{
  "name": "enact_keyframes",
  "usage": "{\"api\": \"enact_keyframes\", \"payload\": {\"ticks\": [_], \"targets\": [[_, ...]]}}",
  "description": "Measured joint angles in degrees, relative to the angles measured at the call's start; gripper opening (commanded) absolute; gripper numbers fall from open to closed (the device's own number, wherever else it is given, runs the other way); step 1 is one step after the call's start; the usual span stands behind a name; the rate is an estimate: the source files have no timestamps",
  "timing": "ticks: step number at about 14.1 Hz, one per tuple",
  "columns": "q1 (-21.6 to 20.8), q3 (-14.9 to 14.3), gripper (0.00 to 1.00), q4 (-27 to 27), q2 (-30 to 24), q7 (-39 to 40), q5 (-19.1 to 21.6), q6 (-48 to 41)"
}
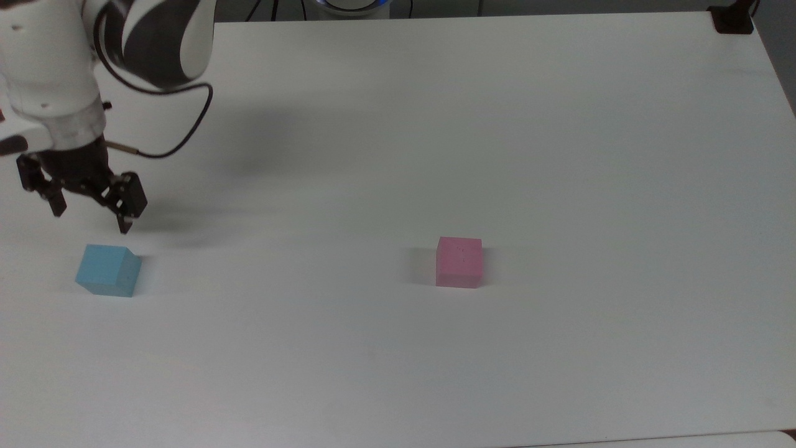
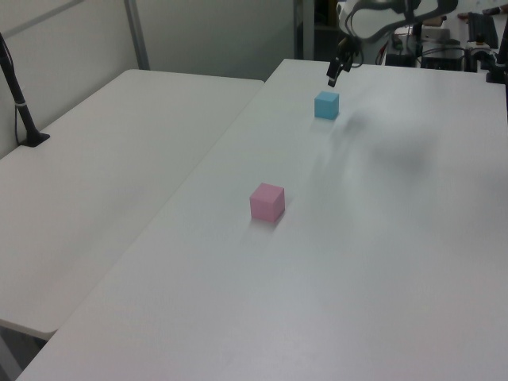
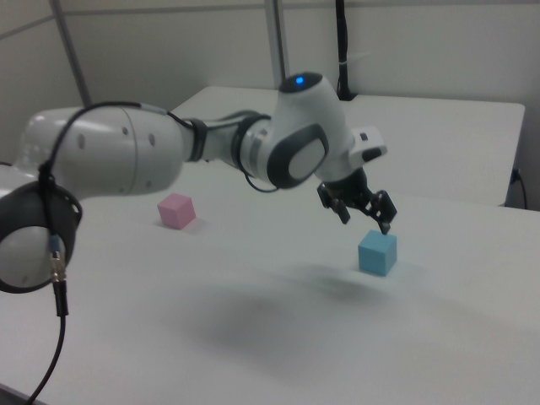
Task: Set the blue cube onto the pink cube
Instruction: 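Move the open gripper over the light-blue cube and lower it, then close the gripper on the light-blue cube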
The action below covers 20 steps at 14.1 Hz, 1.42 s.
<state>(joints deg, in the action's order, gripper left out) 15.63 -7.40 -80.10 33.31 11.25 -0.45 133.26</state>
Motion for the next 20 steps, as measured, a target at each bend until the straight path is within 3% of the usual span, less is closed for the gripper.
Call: {"api": "enact_keyframes", "payload": {"ticks": [7, 8, 9, 10, 11, 16, 20], "targets": [[0.1, 0.0, 0.99, 0.4, 8.3, -3.2, 0.3, 11.8], [0.1, 0.0, 0.84, 0.5, 9.4, -3.6, 0.3, 13.7], [0.1, 0.0, 0.57, 0.5, 9.9, -3.7, 0.3, 14.5], [0.1, 0.0, 0.40, 0.6, 10.2, -3.8, 0.3, 15.0], [0.1, 0.0, 0.32, 0.7, 10.2, -3.8, 0.3, 15.0], [0.2, 0.0, 0.32, 2.5, 8.7, -3.8, 0.5, 15.2], [-1.8, 0.2, 0.33, 0.8, 1.0, -3.8, 3.3, 13.9]]}}
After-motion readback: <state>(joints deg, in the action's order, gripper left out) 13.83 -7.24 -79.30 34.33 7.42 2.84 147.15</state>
